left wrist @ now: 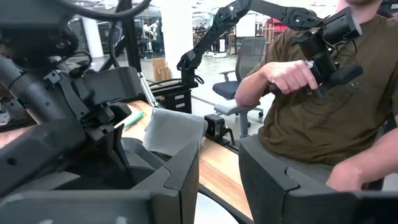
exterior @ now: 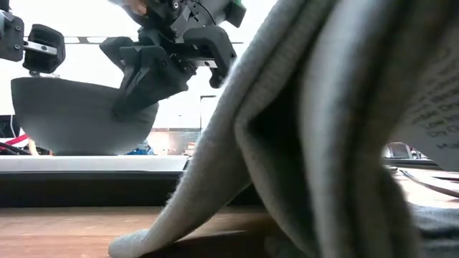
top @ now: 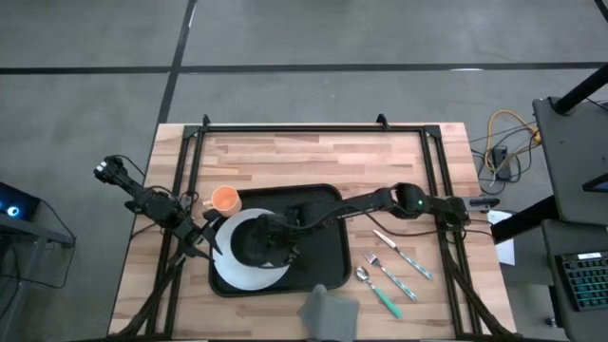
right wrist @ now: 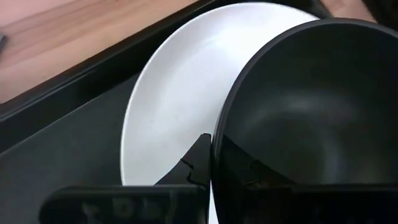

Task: Set up tray
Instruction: Put the black bowl on the white plate

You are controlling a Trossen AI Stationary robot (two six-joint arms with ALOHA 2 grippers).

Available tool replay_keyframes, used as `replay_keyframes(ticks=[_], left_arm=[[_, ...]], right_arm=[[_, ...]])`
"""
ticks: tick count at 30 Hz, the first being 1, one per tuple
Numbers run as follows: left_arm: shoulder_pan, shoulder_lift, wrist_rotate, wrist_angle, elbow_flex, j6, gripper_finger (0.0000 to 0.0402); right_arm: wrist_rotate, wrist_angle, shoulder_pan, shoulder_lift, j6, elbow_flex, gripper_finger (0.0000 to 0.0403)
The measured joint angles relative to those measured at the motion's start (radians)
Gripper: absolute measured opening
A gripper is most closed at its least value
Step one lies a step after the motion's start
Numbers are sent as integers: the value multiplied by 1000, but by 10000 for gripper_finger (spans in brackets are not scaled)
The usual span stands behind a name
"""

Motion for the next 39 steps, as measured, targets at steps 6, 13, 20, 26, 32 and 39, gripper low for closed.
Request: replay_keyframes(ticks=[6,13,20,26,32,39], left_arm=[[0,0,0,0,0,0,96],[0,0,0,0,0,0,96],[0,0,0,0,0,0,96],[0,0,0,0,0,0,96],[0,0,0,0,0,0,96],[0,0,0,0,0,0,96]], right_arm=[[-12,31,0,-2,-3,-10,8],[-27,57,0,-2,-3,-17,8],[-26,100,0,-2,-3,-48,8],[-18,119,-4,-2,-2,-68,9],[-17,120,-9,-2,9,-70,9],[-16,119,-13,-2,22,-79,9]])
